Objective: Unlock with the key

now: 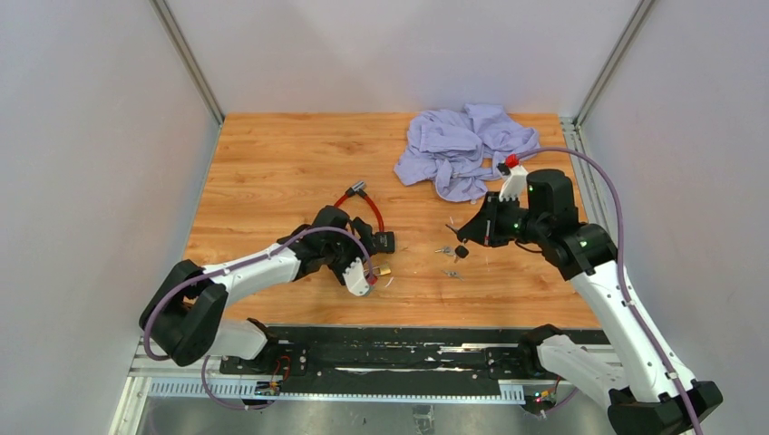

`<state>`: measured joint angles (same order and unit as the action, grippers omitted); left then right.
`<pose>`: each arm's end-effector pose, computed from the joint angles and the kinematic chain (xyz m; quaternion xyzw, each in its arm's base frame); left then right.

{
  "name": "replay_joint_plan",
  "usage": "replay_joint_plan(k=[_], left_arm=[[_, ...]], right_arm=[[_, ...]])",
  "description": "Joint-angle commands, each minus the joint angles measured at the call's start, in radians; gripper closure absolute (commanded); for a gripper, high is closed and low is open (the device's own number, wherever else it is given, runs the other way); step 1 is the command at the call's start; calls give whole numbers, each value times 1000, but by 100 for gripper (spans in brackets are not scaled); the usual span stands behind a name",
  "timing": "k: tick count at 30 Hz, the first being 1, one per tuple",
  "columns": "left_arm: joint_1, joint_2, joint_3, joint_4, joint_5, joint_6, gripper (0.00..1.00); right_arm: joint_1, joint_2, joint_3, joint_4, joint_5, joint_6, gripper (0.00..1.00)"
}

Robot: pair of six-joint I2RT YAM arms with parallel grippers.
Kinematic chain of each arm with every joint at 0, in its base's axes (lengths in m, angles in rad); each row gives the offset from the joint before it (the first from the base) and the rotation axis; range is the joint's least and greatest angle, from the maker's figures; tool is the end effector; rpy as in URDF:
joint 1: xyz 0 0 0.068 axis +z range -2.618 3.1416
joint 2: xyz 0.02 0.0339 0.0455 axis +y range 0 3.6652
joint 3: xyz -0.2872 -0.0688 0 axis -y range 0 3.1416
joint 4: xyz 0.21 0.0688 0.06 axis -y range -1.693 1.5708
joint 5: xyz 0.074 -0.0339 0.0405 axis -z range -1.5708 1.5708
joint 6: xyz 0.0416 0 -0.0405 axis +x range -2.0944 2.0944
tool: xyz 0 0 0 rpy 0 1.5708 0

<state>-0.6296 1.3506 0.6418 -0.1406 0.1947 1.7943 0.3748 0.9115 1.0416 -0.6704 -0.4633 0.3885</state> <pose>0.1824 -0.1429 0.2164 0.8840 0.2949 0.1172 0.3434 0.1234 0.0685 0.3700 -0.1073 0.8477 0.3640 0.3707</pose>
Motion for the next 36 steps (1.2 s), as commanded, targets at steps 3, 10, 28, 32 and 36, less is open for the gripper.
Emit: replay_joint_plan(k=[3,10,28,32,36], left_arm=[[-2,-50,-82,126,152,113,4],[10,-31,-177,314,208,157,6],[18,9,-159,324,207,146,63],[18,4,-155,323,203,139,77],[18,-2,-156,323,206,147,89]], right_arm=[[-14,-15,59,-8,-9,-12,100],[-14,-17,69,-20,-27,-28,99],[-14,-29,68,-16,-43,-28,99],[-15,-37,65,-14,-42,-21,99],[-15,-41,63,-16,-39,-23,99]])
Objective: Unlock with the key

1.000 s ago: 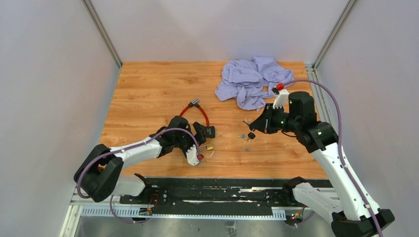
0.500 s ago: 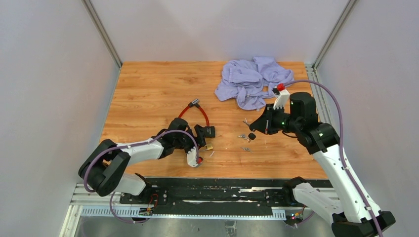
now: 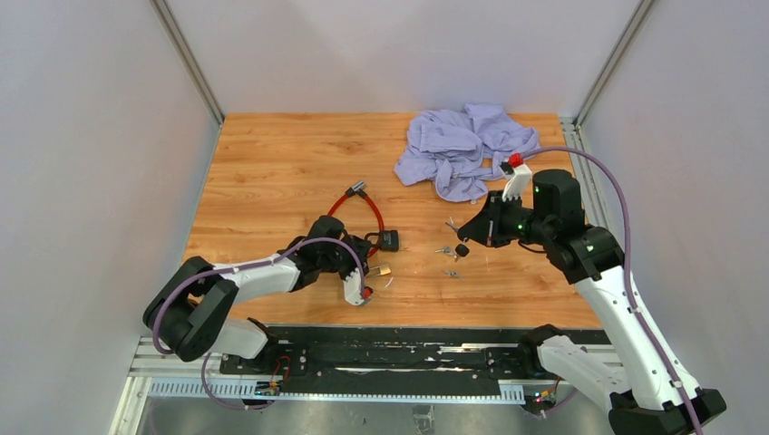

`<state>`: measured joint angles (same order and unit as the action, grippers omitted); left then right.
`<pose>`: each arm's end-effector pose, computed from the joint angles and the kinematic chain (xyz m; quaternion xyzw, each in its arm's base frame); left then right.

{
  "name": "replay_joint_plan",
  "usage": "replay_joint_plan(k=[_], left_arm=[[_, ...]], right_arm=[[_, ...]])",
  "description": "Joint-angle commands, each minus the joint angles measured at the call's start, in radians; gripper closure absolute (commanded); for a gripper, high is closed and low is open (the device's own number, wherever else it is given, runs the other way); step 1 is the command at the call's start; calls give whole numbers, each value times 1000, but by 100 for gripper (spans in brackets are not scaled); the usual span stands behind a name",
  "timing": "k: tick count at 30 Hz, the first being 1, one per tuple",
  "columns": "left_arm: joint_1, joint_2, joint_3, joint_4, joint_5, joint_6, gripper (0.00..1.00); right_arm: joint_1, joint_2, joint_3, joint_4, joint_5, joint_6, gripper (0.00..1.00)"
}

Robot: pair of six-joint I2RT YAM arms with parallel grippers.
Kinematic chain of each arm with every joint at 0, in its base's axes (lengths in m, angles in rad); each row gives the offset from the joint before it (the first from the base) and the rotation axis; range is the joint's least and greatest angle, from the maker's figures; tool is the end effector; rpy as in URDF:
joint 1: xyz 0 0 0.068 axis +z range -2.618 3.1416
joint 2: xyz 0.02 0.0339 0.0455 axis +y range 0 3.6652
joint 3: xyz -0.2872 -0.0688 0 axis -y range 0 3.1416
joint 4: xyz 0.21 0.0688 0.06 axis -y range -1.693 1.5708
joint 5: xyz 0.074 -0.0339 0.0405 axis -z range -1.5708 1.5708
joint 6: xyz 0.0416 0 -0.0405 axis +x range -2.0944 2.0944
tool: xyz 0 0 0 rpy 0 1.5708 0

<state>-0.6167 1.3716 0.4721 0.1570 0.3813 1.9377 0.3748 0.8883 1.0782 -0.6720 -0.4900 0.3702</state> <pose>0.1736 -0.1420 0.1918 0.8825 0.1871 0.1054 0.4184 0.1155 0.0665 0.3836 -0.1275 0.8296 0.3761 0.3924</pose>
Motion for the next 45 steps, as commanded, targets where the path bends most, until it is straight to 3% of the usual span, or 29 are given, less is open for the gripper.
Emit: replay_joint_plan(k=[1,3,8,9,16,19,29,41,45], left_arm=[[5,-26,16,26,18,3,93],[5,-33,25,25,17,-9,99],[3,-47,23,24,21,7,99],[3,-47,19,24,20,14,95],[3,-38,16,-67,-30,42,44],[3,-24,-12,49,2,11,40],[-3,64,11,70,7,31,49],[-9,90,30,163,37,54,97],[-9,57,73,186,4,18,100]], right_arm=[[-15,-20,25,-16,-12,-6,99],[-14,-23,17,-16,-10,-5,99],[-15,-25,4,-16,-5,-5,99],[-14,-23,4,-15,-4,-6,99],[-15,-16,33,-33,5,-15,99],[-15,-8,41,-34,10,-20,99],[-15,2,27,5,4,-11,99],[-15,15,37,9,8,-29,99],[-14,12,56,-12,15,-26,99]])
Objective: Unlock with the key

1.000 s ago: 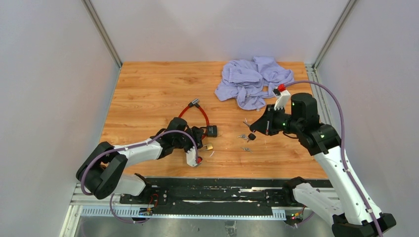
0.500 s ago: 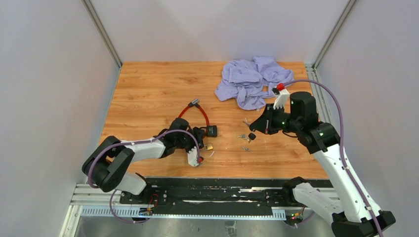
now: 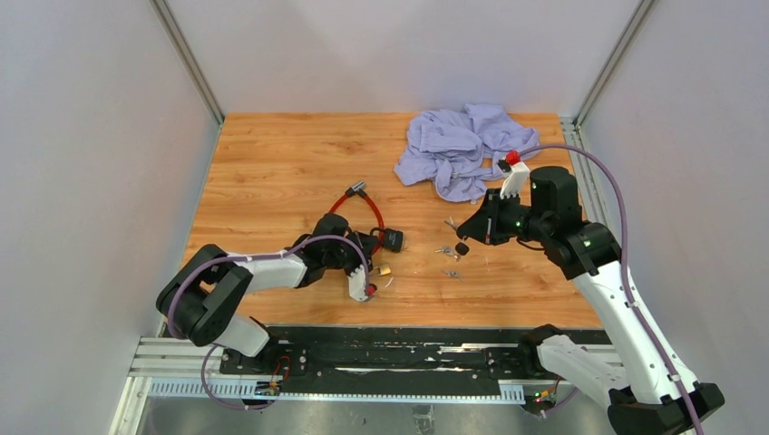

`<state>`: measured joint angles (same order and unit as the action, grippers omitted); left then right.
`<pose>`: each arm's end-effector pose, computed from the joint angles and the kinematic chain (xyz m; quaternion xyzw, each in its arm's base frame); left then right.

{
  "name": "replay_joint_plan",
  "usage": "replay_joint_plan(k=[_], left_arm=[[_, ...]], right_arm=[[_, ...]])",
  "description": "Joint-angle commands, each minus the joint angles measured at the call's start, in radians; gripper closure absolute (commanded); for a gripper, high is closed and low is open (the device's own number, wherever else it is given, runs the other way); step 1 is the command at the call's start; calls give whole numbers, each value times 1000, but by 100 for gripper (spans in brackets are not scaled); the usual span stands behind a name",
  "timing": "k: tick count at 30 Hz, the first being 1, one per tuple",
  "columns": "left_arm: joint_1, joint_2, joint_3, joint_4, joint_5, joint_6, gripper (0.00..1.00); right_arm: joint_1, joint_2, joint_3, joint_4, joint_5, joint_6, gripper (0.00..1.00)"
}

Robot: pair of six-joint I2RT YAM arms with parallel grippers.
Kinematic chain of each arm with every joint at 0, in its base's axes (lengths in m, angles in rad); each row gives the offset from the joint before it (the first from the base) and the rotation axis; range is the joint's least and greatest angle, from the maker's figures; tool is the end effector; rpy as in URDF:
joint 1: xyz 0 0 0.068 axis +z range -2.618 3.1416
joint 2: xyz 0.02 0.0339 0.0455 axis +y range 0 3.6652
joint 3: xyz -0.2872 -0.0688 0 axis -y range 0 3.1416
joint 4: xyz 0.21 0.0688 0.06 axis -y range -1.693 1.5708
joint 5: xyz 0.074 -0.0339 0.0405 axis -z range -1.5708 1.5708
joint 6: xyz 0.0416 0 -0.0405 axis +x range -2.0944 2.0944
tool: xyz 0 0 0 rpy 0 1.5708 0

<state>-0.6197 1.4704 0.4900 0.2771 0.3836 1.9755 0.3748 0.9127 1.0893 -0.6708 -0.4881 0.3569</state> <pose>0.1894 -0.1543 0.1854 0.8793 0.1632 0.1240 0.4298 0.1213 0.0687 0.3842 -0.1313 0.8320 0.3717 0.3903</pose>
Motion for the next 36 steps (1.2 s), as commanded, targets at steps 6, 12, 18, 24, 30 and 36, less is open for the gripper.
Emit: replay_joint_plan(k=[6,12,18,24,30,36], left_arm=[[-6,-115,121,79,-35,-77,100],[-2,-264,206,-293,-116,-118,100],[3,-314,253,-603,-219,-80,100],[5,-265,312,-839,-382,-31,100],[3,-211,350,-879,-480,7,100],[-25,-122,398,-890,-575,10,100]], right_arm=[[-15,-36,72,-47,37,-15,99],[-15,-62,66,-56,40,-8,99],[-15,-67,60,-53,42,2,99],[-14,-74,42,-44,44,7,99],[-14,-68,28,-31,39,14,99],[-14,-63,1,-3,20,27,99]])
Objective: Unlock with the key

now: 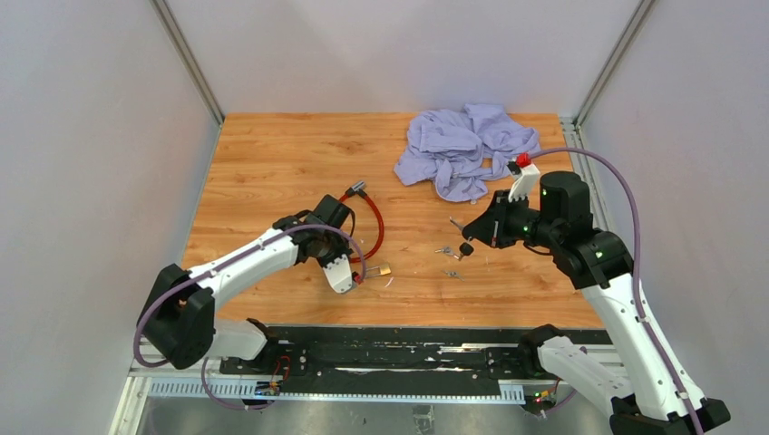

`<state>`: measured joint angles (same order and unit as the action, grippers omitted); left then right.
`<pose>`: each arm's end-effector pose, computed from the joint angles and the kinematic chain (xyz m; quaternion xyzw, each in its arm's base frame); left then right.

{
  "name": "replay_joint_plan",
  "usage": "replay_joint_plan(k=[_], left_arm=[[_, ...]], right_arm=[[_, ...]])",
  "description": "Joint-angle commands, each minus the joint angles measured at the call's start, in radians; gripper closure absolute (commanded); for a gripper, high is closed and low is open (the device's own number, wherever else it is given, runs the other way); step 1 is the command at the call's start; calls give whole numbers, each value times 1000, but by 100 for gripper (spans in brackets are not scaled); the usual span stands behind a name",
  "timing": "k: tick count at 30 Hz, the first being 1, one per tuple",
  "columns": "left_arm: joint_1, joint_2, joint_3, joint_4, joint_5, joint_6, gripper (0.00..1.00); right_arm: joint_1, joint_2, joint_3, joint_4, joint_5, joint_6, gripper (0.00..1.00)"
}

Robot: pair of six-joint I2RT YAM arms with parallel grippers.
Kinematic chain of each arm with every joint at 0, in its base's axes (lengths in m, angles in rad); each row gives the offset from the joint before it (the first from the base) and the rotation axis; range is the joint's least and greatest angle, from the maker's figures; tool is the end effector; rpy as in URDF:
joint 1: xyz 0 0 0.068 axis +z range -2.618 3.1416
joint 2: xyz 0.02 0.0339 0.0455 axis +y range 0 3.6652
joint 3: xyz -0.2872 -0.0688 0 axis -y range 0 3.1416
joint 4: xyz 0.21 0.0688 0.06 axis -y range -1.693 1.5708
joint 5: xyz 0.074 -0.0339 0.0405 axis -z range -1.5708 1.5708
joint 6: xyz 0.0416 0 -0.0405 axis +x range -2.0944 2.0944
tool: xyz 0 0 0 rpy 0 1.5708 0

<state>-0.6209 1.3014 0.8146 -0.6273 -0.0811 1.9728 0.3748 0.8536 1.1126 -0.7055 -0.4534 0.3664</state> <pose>0.1713 -0.1184 0.2415 0.9345 0.2721 0.1723 0.1517 0.1044 0.0606 0.3936 -0.1233 0.8240 0.3654 0.4152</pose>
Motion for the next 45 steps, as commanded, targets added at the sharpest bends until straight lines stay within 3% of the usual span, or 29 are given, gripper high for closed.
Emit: replay_joint_plan(k=[1,7,10,12,15,16,25,36,45], left_arm=[[-32,68,88,-1,-125,0,100],[-67,157,156,-83,-169,-26,99],[-83,182,174,-105,-186,-52,91],[-87,207,193,-133,-198,-74,72],[-89,234,228,-176,-192,-109,32],[-91,241,239,-192,-189,-112,28],[-159,313,286,-203,-238,-127,27],[-177,347,235,-81,-344,-70,37],[-199,389,187,41,-479,-78,36]], right_arm=[[-14,-7,-27,34,-16,18,99],[-14,-13,-35,37,-8,7,99],[-14,-14,-35,39,5,7,99],[-16,-15,-38,46,3,12,99],[-14,-17,-42,50,-4,13,99],[-14,-17,-43,49,-4,13,99],[-14,-19,-36,51,-2,9,99],[-15,-47,-51,18,44,-17,99],[-16,-56,-65,3,64,-36,99]])
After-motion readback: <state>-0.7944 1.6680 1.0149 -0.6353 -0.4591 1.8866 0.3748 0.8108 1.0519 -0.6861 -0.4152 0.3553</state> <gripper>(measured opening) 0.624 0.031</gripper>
